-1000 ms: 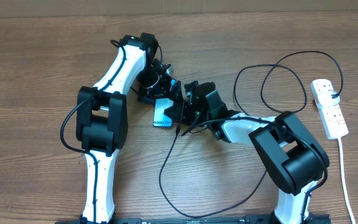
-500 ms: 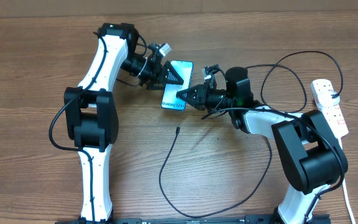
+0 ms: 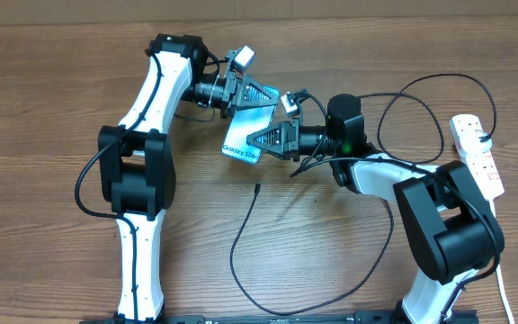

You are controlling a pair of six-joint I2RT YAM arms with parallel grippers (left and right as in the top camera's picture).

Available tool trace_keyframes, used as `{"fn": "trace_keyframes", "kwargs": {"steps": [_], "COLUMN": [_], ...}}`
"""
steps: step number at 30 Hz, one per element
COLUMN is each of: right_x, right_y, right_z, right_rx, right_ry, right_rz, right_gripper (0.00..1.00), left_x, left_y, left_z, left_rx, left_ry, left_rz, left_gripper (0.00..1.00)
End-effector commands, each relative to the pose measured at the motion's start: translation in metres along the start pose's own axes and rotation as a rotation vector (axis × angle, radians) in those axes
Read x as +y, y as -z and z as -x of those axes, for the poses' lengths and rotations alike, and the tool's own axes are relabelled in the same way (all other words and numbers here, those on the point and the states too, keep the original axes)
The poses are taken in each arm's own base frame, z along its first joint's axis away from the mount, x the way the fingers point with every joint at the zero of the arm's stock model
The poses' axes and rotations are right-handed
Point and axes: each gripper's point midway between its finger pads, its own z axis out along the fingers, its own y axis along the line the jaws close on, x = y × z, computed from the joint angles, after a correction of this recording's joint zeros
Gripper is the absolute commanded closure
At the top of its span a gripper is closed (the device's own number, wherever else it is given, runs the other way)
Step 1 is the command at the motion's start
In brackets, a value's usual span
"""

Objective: Plug charger to phone and switch on socket

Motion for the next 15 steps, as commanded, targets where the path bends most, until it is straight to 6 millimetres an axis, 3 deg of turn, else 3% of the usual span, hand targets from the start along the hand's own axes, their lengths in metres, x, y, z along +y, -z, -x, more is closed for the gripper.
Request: {"fn": "trace_keyframes", "kwargs": {"steps": [1, 5, 15], "right_x": [0.006, 0.005, -0.002], "right_y": [-0.011, -0.009, 0.017], "right_z": [-0.018, -0.015, 0.008], "right_rx": [0.08, 0.071, -0.001], "right_ry": [-0.039, -0.038, -0.052], "right_rz": [0.021, 0.02, 0.009], "right_gripper": [0.96, 0.96, 0.96], "left_x": [-0.036, -0.035, -0.02], "left_y": [-0.009, -0.009, -0.011], "left_z": [0.007, 0.007, -0.006], "left_rx": [-0.03, -0.029, 0.021], "left_ry": [-0.07, -0.068, -0.001], "left_rz": [-0.14, -0.133, -0.033], "left_gripper": [0.78, 0.91, 0.92]}}
